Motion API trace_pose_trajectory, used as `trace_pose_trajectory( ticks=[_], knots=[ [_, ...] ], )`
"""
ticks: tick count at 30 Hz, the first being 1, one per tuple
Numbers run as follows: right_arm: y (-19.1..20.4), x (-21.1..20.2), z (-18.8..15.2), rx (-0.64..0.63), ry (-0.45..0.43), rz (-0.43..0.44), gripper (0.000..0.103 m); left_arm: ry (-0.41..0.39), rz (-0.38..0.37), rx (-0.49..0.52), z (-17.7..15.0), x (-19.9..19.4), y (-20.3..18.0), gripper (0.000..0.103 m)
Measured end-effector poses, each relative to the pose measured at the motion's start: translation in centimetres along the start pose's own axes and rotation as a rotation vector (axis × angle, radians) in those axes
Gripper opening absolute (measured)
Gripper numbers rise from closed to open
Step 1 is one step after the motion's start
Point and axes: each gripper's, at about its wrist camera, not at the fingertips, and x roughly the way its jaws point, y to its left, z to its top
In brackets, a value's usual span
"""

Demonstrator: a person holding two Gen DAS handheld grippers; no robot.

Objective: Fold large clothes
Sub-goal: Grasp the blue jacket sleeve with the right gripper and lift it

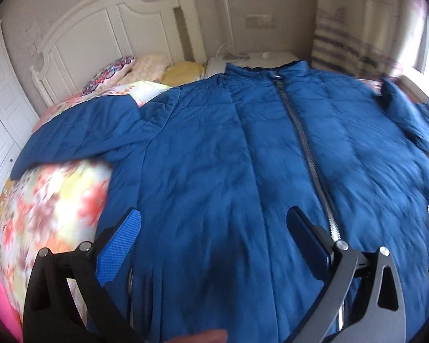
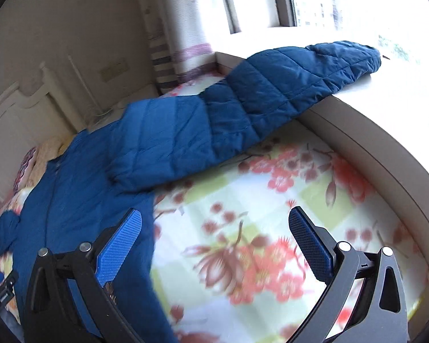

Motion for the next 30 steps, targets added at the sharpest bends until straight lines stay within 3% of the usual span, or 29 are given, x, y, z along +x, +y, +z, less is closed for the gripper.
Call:
trace_pose_trajectory(
  ticks=[6, 9, 11, 13, 17, 19, 21, 25, 28, 30],
  knots=[
    [-2.2, 6.8, 5.0, 0.124, 0.024, -0.107, 0.099, 0.101, -0.032, -0.024, 2.4, 7.2, 0.3, 0.101],
    [-2.0, 8.3, 6.1, 0.143, 0.017, -0.119, 0.099, 0.088, -0.120, -0.088, 1.8, 8.6, 1.7, 0.101],
    [-1.9, 8.8, 6.8, 0.140, -0.002, -0.126, 0.097, 0.071, -0.129, -0.076, 1.4, 8.6, 1.6, 0.101],
    [-1.7, 8.9, 7.2, 0.140, -0.025, -0.128, 0.086, 0.054, -0.126, -0.069, 1.2, 8.7, 1.5, 0.101],
    [-1.7, 7.1, 7.8, 0.176, -0.157, -0.088, 0.038, 0.060, -0.140, -0.077, 1.4, 9.1, 1.6, 0.101],
    [-0.5, 5.5, 8.2, 0.143, -0.233, -0.060, 0.024, 0.066, -0.141, -0.075, 1.4, 9.1, 1.5, 0.101],
    [2.0, 3.5, 8.6, 0.067, -0.318, -0.037, 0.016, 0.071, -0.146, -0.072, 1.4, 9.0, 1.5, 0.101],
    [10.4, -0.1, 8.3, -0.159, -0.435, 0.064, 0.015, 0.075, -0.156, -0.058, 1.1, 8.6, 1.5, 0.101],
    [18.6, -2.5, 5.9, -0.370, -0.462, 0.187, 0.015, 0.074, -0.163, -0.054, 1.0, 8.6, 1.6, 0.101],
    [24.7, -3.1, 3.0, -0.545, -0.432, 0.285, 0.015, 0.070, -0.167, -0.058, 1.0, 8.5, 1.8, 0.101]
  ],
)
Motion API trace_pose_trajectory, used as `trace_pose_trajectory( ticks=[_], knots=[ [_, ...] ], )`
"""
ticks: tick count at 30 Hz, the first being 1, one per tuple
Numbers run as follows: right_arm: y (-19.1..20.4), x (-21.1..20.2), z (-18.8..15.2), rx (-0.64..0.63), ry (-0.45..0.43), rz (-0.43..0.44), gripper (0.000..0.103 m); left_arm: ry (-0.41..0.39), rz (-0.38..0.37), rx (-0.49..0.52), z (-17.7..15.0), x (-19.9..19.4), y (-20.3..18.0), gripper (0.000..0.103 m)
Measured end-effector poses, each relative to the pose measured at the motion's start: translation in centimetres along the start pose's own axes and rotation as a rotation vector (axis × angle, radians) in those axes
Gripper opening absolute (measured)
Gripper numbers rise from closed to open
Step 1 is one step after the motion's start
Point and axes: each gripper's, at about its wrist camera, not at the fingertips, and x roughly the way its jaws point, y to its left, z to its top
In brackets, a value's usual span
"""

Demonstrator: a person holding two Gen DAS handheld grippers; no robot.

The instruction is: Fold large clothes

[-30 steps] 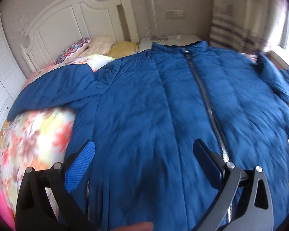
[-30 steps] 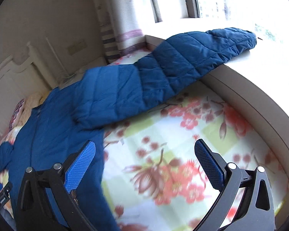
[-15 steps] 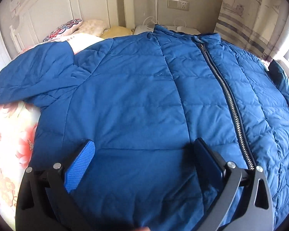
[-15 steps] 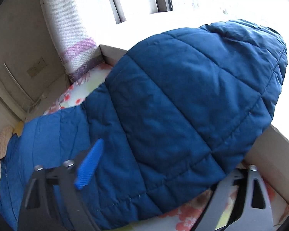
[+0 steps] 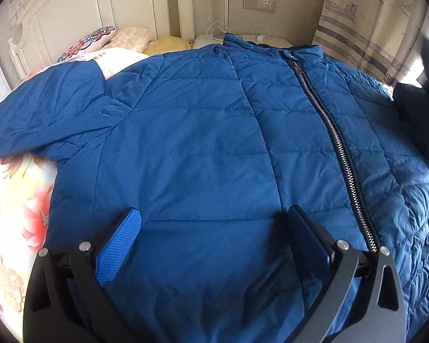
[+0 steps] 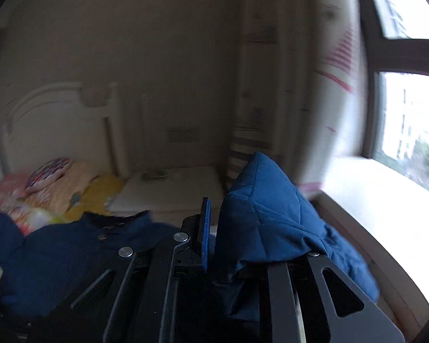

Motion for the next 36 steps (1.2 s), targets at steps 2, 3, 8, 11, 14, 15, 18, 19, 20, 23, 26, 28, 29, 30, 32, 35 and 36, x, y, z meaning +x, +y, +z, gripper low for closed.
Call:
trace_pose_trajectory(
  ticks=[2, 3, 8, 11, 14, 15, 18, 19, 20, 23, 26, 28, 29, 30, 32, 35, 36],
  knots=[
    [5.5, 0.6, -1.0, -0.112, 0.065, 0.136, 0.016, -0.005, -0.003, -0.008, -0.1, -0.1, 0.2, 0.099],
    [8.5, 1.6, -2.2, -0.173, 0.132, 0.209, 0.016, -0.007, -0.005, -0.012, -0.1, -0.1, 0.3, 0.099],
    [14.0, 6.9, -10.1, -0.272, 0.539, 0.405, 0.028, -0.014, -0.013, -0.027, -0.2, -0.3, 0.5, 0.099],
    [11.8, 5.9, -10.5, -0.163, 0.539, 0.506, 0.053, -0.014, -0.013, -0.025, -0.2, -0.3, 0.5, 0.099],
    [8.4, 2.7, -8.8, -0.065, 0.514, 0.550, 0.078, -0.013, -0.012, -0.024, -0.2, -0.3, 0.5, 0.099],
    [8.2, 1.2, -8.3, -0.061, 0.495, 0.560, 0.078, -0.014, -0.011, -0.024, -0.3, -0.3, 0.5, 0.099],
    [5.2, -4.1, -8.2, -0.077, 0.400, 0.498, 0.078, -0.019, -0.008, -0.026, -0.4, -0.5, 0.4, 0.099],
    [4.3, -5.1, -8.6, -0.087, 0.383, 0.448, 0.078, -0.024, -0.001, -0.031, -0.4, -0.6, 0.5, 0.099],
    [3.3, -5.4, -9.1, -0.098, 0.380, 0.377, 0.077, -0.031, 0.016, -0.032, -0.4, -0.9, 0.4, 0.097],
    [1.1, -4.7, -11.8, -0.065, 0.456, 0.251, 0.065, -0.060, -0.007, 0.036, 0.3, -2.8, -1.5, 0.096],
    [0.2, -3.5, -15.2, -0.012, 0.525, 0.259, 0.057, -0.139, -0.020, 0.173, 2.3, -5.9, -6.0, 0.097],
    [0.8, -3.8, -15.6, -0.037, 0.498, 0.253, 0.057, -0.190, -0.003, 0.301, 4.0, -7.2, -10.5, 0.097],
    [1.1, -3.8, -15.6, -0.044, 0.496, 0.249, 0.057, -0.189, -0.011, 0.346, 4.8, -7.2, -12.3, 0.097],
    [1.4, -3.8, -15.7, -0.050, 0.492, 0.246, 0.058, -0.179, -0.028, 0.386, 5.6, -6.9, -14.2, 0.097],
    [1.6, -3.6, -15.7, -0.052, 0.487, 0.248, 0.058, -0.154, -0.062, 0.457, 7.1, -5.6, -18.1, 0.097],
    [0.9, -4.5, -16.1, -0.048, 0.481, 0.254, 0.058, -0.132, -0.105, 0.556, 7.9, -3.8, -23.0, 0.097],
    [0.9, -4.7, -16.2, -0.049, 0.480, 0.254, 0.058, -0.119, -0.094, 0.596, 7.7, -3.0, -24.3, 0.097]
  ],
)
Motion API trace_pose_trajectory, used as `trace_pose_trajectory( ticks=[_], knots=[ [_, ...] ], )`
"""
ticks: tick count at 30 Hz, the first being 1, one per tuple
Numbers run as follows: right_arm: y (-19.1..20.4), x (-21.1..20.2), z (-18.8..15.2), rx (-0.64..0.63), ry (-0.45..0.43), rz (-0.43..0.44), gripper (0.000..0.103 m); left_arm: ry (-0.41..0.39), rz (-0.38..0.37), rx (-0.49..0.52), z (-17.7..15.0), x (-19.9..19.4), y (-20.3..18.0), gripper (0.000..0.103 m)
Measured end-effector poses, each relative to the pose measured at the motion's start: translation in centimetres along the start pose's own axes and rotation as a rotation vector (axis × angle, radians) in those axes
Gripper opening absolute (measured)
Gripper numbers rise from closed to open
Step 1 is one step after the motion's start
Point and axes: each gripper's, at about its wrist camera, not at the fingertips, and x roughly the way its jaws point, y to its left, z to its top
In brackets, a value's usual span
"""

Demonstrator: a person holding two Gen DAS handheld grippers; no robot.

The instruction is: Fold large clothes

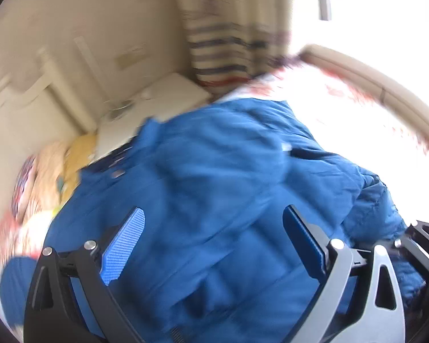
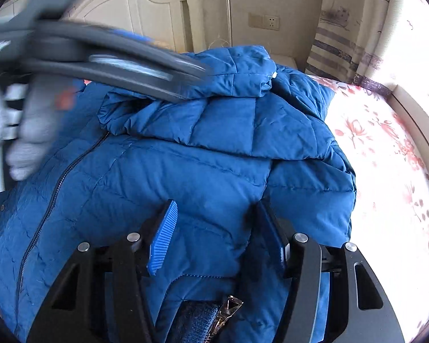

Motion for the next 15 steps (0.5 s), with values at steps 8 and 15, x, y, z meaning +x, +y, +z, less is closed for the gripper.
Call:
trace_pose_trajectory(
  ticks=[8, 15],
  knots=[
    [-0.4, 0.0, 0.1, 0.018, -0.004, 0.023, 0.058, -0.070, -0.007, -0.195, -1.2, 0.1, 3.1, 0.023],
    [-0.5, -0.2, 0.1, 0.022, -0.006, 0.028, 0.058, -0.282, -0.355, -0.876, -12.4, -7.1, 19.1, 0.032]
  ],
)
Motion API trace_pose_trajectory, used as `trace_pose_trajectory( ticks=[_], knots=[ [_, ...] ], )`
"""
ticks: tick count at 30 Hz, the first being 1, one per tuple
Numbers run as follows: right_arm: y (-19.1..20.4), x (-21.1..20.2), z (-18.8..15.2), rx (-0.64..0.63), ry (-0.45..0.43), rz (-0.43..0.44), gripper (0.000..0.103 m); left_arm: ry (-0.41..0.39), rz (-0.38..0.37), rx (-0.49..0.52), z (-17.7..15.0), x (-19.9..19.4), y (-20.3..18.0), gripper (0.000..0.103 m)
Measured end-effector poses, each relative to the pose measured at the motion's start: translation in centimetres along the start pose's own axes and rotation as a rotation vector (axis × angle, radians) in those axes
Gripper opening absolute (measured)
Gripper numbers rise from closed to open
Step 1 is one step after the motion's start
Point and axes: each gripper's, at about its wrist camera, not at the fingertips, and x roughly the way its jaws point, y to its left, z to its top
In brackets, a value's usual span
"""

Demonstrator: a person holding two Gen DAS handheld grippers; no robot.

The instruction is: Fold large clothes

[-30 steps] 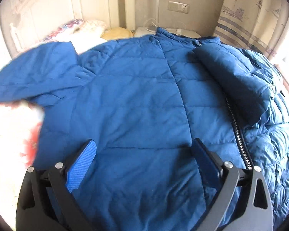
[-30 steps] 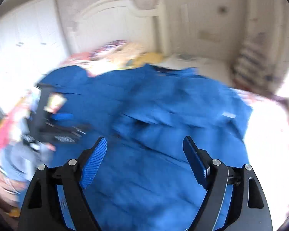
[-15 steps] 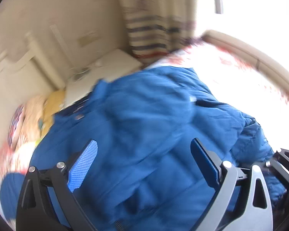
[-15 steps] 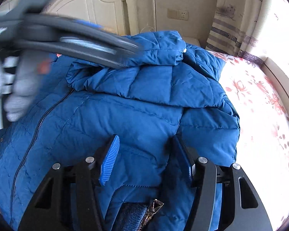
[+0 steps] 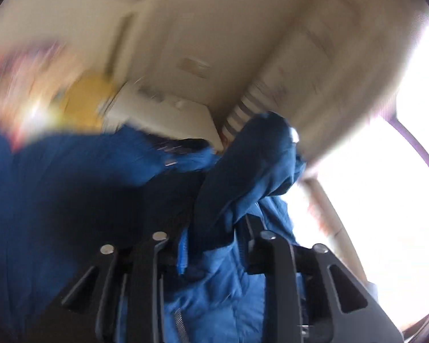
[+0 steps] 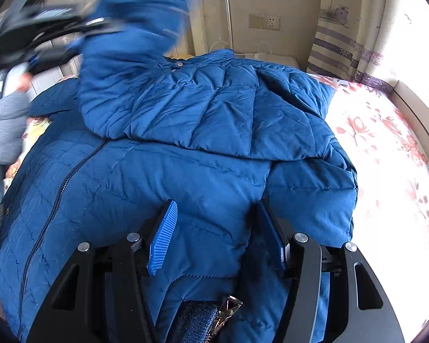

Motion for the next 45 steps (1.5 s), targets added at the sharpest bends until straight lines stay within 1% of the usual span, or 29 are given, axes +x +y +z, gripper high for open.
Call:
trace_pose_trajectory(
  ticks=[1, 2, 4, 6, 7, 10, 12, 13, 14, 15, 17, 20, 21, 23, 25, 29, 30, 32, 33, 34, 35, 36, 37, 38, 39, 40, 41, 42, 45],
  knots=[
    [0.0, 0.0, 0.0, 0.000, 0.000, 0.000, 0.058, -0.004, -0.013, -0.115, -0.1, -1.4, 3.4, 0.042],
    [0.0, 0.0, 0.0, 0.001, 0.000, 0.001, 0.058, -0.008, 0.007, -0.193, -0.5, -2.3, 6.0, 0.057],
    [0.0, 0.0, 0.0, 0.001, 0.001, 0.001, 0.058, 0.007, 0.051, -0.277, -1.6, -3.5, 9.8, 0.068],
    [0.0, 0.0, 0.0, -0.001, 0.001, 0.000, 0.058, 0.040, 0.070, -0.340, -2.5, -3.6, 12.3, 0.072],
    [-0.1, 0.1, 0.0, -0.002, 0.003, 0.000, 0.058, 0.063, 0.068, -0.392, -3.1, -3.5, 13.6, 0.074],
    [-0.1, 0.2, -0.1, -0.007, 0.005, -0.007, 0.058, 0.061, 0.059, -0.421, -2.8, -2.7, 14.3, 0.075],
    [0.0, 0.2, -0.1, -0.010, 0.005, -0.011, 0.058, 0.043, 0.073, -0.422, -2.6, -2.5, 14.3, 0.073],
    [0.0, 0.2, -0.1, -0.011, 0.003, -0.013, 0.058, 0.037, 0.095, -0.415, -2.7, -2.3, 14.3, 0.065],
    [0.0, 0.1, -0.1, -0.009, 0.000, -0.013, 0.058, 0.036, 0.123, -0.405, -2.9, -2.2, 14.3, 0.041],
    [0.0, 0.0, -0.1, -0.007, -0.003, -0.013, 0.057, 0.041, 0.154, -0.384, -3.3, -2.2, 14.3, 0.035],
    [0.0, -0.2, -0.2, 0.005, -0.015, -0.017, 0.056, 0.039, 0.165, -0.346, -4.0, -2.4, 14.2, 0.029],
    [-0.2, -0.7, -0.2, 0.029, -0.037, -0.043, 0.056, 0.040, 0.201, -0.255, -3.6, -2.4, 12.6, 0.028],
    [-0.4, -1.0, -0.1, 0.043, -0.047, -0.052, 0.055, 0.039, 0.218, -0.225, -4.0, -2.9, 12.4, 0.028],
    [-0.8, -1.6, 0.7, 0.074, -0.066, -0.068, 0.055, 0.045, 0.256, -0.181, -4.0, -2.6, 11.6, 0.028],
    [-0.9, -1.9, 1.9, 0.082, -0.079, -0.100, 0.055, 0.057, 0.265, -0.189, -3.8, -2.1, 12.0, 0.028],
    [-0.1, -1.6, 6.0, 0.037, -0.132, -0.145, 0.055, 0.056, 0.263, -0.195, -3.9, -2.0, 12.3, 0.028],
    [0.0, -1.0, 6.7, 0.033, -0.131, -0.149, 0.055, 0.055, 0.271, -0.187, -4.0, -1.9, 12.2, 0.028],
    [-0.1, 1.0, 7.7, 0.034, -0.099, -0.168, 0.055, 0.054, 0.282, -0.173, -4.2, -1.7, 11.8, 0.030],
    [-0.4, 2.9, 7.7, 0.029, -0.047, -0.228, 0.055, 0.055, 0.291, -0.163, -4.2, -1.8, 11.6, 0.031],
    [-1.0, 4.7, 7.3, 0.041, 0.018, -0.276, 0.055, 0.055, 0.298, -0.158, -4.1, -1.5, 11.3, 0.036],
    [-1.4, 5.5, 6.8, 0.063, 0.028, -0.267, 0.056, 0.053, 0.300, -0.158, -4.0, -1.8, 11.1, 0.042],
    [-1.8, 5.1, 6.8, 0.083, 0.012, -0.249, 0.056, 0.032, 0.306, -0.166, -3.9, -2.8, 11.0, 0.046],
    [-2.0, 4.8, 6.7, 0.094, 0.008, -0.248, 0.056, -0.003, 0.314, -0.183, -3.6, -3.9, 11.0, 0.057],
    [-2.1, 4.7, 6.5, 0.097, 0.002, -0.241, 0.056, -0.069, 0.328, -0.219, -3.3, -5.7, 11.4, 0.064],
    [-2.1, 4.7, 6.5, 0.100, 0.002, -0.237, 0.056, -0.138, 0.348, -0.262, -2.9, -7.5, 12.0, 0.079],
    [-2.2, 4.7, 6.5, 0.102, 0.003, -0.234, 0.056, -0.195, 0.359, -0.306, -2.4, -8.9, 12.8, 0.085],
    [-2.2, 4.7, 6.6, 0.101, 0.004, -0.235, 0.056, -0.243, 0.358, -0.359, -1.7, -10.6, 14.0, 0.085],
    [-2.2, 4.7, 6.5, 0.098, 0.004, -0.237, 0.056, -0.268, 0.362, -0.410, -0.9, -11.9, 15.4, 0.085],
    [-2.2, 4.6, 6.6, 0.101, -0.001, -0.228, 0.057, -0.328, 0.416, -0.554, 1.1, -15.1, 20.5, 0.085]
  ],
)
